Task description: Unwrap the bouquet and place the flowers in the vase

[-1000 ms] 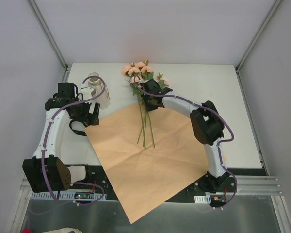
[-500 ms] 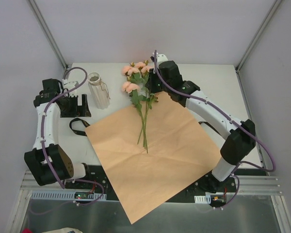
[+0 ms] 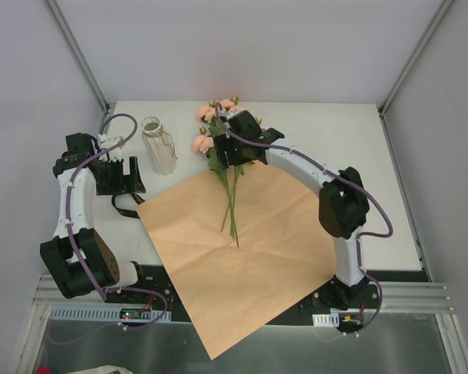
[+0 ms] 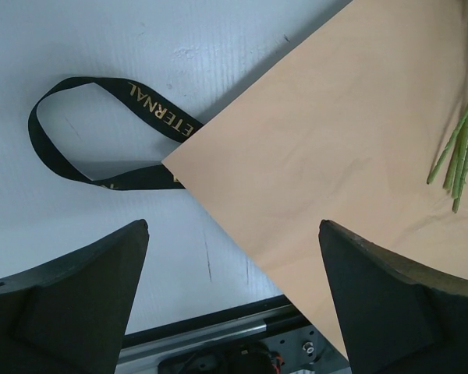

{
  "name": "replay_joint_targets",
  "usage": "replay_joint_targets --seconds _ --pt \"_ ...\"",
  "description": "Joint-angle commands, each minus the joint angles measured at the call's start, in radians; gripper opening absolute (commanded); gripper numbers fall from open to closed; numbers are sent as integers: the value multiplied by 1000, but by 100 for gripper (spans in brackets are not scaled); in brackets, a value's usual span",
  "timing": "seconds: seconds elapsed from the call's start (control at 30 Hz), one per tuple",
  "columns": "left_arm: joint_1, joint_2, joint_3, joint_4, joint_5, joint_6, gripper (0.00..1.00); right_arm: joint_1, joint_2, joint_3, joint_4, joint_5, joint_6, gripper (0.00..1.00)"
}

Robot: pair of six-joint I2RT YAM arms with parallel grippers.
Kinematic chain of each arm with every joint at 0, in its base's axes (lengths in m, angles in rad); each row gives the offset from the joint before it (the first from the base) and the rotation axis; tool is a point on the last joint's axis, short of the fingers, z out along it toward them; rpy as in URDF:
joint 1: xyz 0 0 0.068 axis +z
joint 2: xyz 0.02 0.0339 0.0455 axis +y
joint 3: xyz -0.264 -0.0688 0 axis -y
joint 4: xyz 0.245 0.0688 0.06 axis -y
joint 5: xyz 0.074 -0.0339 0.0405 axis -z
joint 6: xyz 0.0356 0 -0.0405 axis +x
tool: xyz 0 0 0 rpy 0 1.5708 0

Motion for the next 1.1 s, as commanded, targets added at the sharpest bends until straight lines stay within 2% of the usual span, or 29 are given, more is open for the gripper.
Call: replay_joint_targets --seconds 0.0,0.23,0.63,0.83,1.07 --pt "1 -8 -14 -8 27 31 91 32 85 28 -96 -27 -73 69" --pt "1 6 -20 -5 13 40 91 42 154 -8 -59 -44 -73 59" --pt "1 3 -24 -5 -18 53 91 45 223 -1 0 -82 -44 54" --pt "2 6 -28 -6 -19 53 90 55 221 -8 19 -93 -33 49" --pt "1 15 -37 0 -15 50 90 81 206 2 25 -82 -24 49"
